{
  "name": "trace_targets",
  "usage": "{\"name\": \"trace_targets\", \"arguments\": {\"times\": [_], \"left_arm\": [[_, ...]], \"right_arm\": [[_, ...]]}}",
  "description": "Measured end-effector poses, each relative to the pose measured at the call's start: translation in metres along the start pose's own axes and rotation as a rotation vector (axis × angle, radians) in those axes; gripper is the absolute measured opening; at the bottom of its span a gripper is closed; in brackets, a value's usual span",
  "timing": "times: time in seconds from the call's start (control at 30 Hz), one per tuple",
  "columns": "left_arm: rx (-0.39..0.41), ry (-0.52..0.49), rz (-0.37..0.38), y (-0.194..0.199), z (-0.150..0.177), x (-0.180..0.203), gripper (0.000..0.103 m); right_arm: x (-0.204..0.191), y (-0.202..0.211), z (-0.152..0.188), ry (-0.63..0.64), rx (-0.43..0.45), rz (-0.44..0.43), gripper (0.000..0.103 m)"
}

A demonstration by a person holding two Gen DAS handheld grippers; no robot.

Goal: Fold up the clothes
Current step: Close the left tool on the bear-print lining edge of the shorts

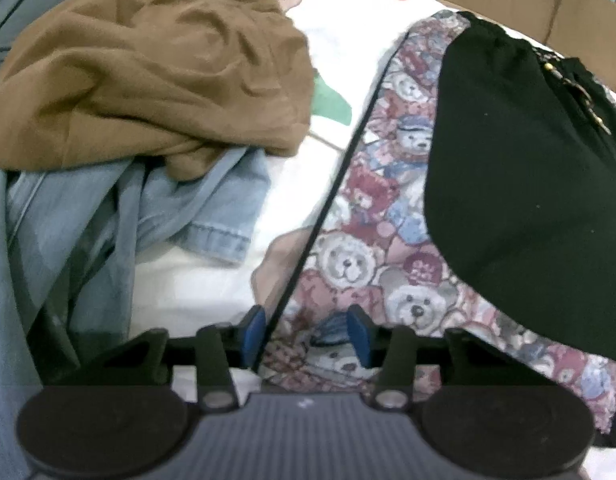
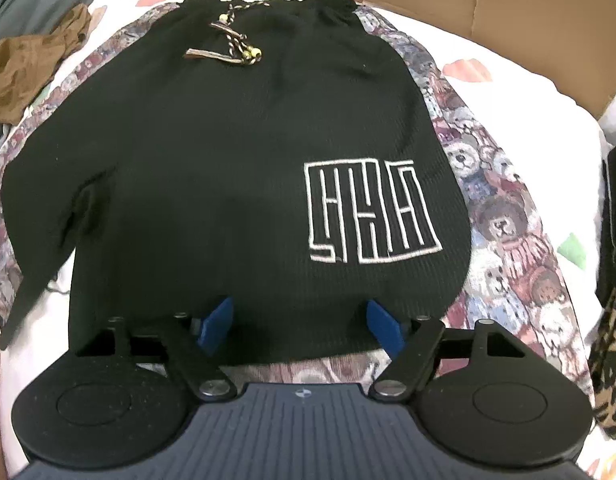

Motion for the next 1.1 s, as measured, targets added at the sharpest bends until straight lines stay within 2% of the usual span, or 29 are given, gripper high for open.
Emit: {"name": "trace_targets", "arguments": {"times": [0.23,0.47,0.53,0.67,0.7,0.93,1.07,1.1], "left_arm": [[0.037,0.066,-0.024,-0.005,0.009,-0.02,0.041],[0.034,0.069,-0.023,-0.006,0.02,-0.019,0.041],[0.041,0.064,-0.017,-0.006,0.022,-0.017,0.037],[0.046,0.062,-0.005,-0.005,0.024,-0.014,0.011],[0.046,0.066,-0.002,-0.004,0.024,-0.014,0.01],[0.042,0.095,0.012,-0.001,0.024,-0.015,0.011],[0.041,0.091,0.014,-0.002,0.027,-0.014,0.021],[0.042,0.085,0.013,-0.002,0.028,-0.013,0.028]], "right_arm": [[0.004,0.005,0.008,-0.021,-0.017,0.017,0.077],[0.004,0.002,0.01,-0.026,-0.022,0.016,0.077],[0.005,0.001,0.01,-0.027,-0.021,0.014,0.077],[0.004,0.002,0.011,-0.022,-0.019,0.012,0.077],[0.004,0.002,0.011,-0.024,-0.018,0.012,0.077],[0.004,0.001,0.012,-0.02,-0.011,0.007,0.077],[0.004,0.0,0.012,-0.021,-0.009,0.006,0.078],[0.004,0.0,0.012,-0.02,-0.009,0.005,0.078]]}}
Point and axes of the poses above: each gripper's, at about its wrist camera, not at the fingertips, and y roughly against the way its jaws point, x to its right, z to its underside, the point moved 10 cm from there along -y, roughly the way its jaws point, and after that the axes turned 2 degrees about y, right-handed, at the moved point
